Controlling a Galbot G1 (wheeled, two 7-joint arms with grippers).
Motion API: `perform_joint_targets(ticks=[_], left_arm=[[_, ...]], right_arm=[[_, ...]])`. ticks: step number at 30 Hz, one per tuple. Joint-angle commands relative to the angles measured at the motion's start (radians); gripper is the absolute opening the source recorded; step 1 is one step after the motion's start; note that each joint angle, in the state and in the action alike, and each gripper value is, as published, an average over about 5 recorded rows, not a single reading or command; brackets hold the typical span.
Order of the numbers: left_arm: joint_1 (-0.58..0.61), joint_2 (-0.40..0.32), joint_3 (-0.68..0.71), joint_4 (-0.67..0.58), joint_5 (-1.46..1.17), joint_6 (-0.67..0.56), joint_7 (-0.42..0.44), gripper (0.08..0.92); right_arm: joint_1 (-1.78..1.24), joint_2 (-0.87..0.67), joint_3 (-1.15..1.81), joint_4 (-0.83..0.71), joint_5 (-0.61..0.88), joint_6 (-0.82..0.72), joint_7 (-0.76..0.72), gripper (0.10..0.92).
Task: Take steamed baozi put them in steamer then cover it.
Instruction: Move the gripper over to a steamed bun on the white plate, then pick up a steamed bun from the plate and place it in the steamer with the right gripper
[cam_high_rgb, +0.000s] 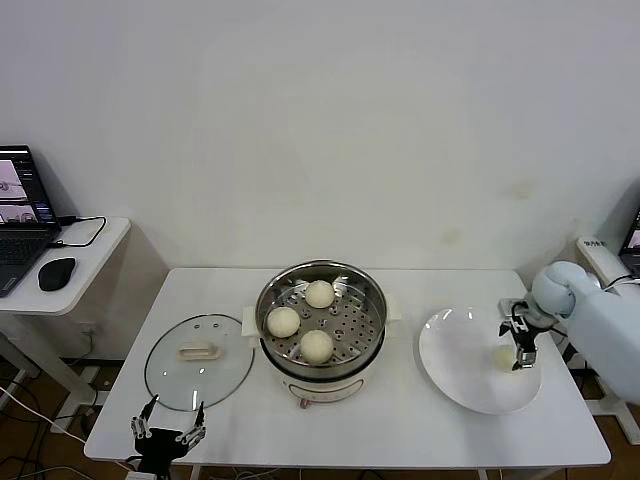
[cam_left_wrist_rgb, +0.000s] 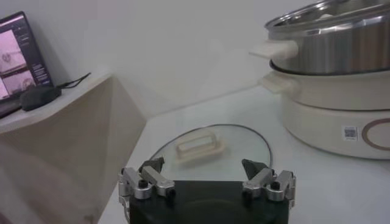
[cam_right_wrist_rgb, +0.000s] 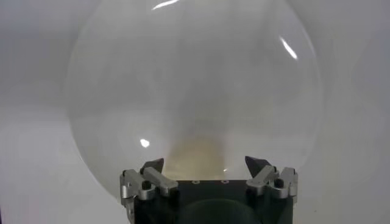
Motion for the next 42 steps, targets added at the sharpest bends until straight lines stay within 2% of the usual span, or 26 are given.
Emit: perform_joint_targets(ticks=[1,20,23,30,35,42], left_arm=[[0.005,-0.001,0.005,0.004,0.004,-0.001,-0.001,0.823],[0.004,-0.001,0.003,0.005,0.004,-0.001,-0.002,0.823],[0.002,-0.002,0.004,0.005,0.005,0.000,-0.001,0.823],[-0.003,0.000,0.007,0.007,0.004,0.000,-0.001,0.823],[-0.005,0.008,0.010,0.006,0.004,-0.002,-0.003,0.823],[-0.009,0.013,0.003,-0.014,0.019,0.002,-0.006,0.823]], right_arm=[[-0.025,0.007,0.023,-0.021,-0.032,0.006,0.014,0.823],[-0.033,0.032,0.032,-0.056,-0.041,0.006,0.032,0.818],[-0.035,0.027,0.035,-0.054,-0.038,0.005,0.029,0.771],[-0.025,0.011,0.041,-0.040,-0.029,-0.002,0.021,0.597],[0.039,-0.023,0.017,0.002,0.060,-0.030,0.000,0.578],[0.285,-0.093,-0.180,0.106,0.278,-0.109,-0.049,0.577]])
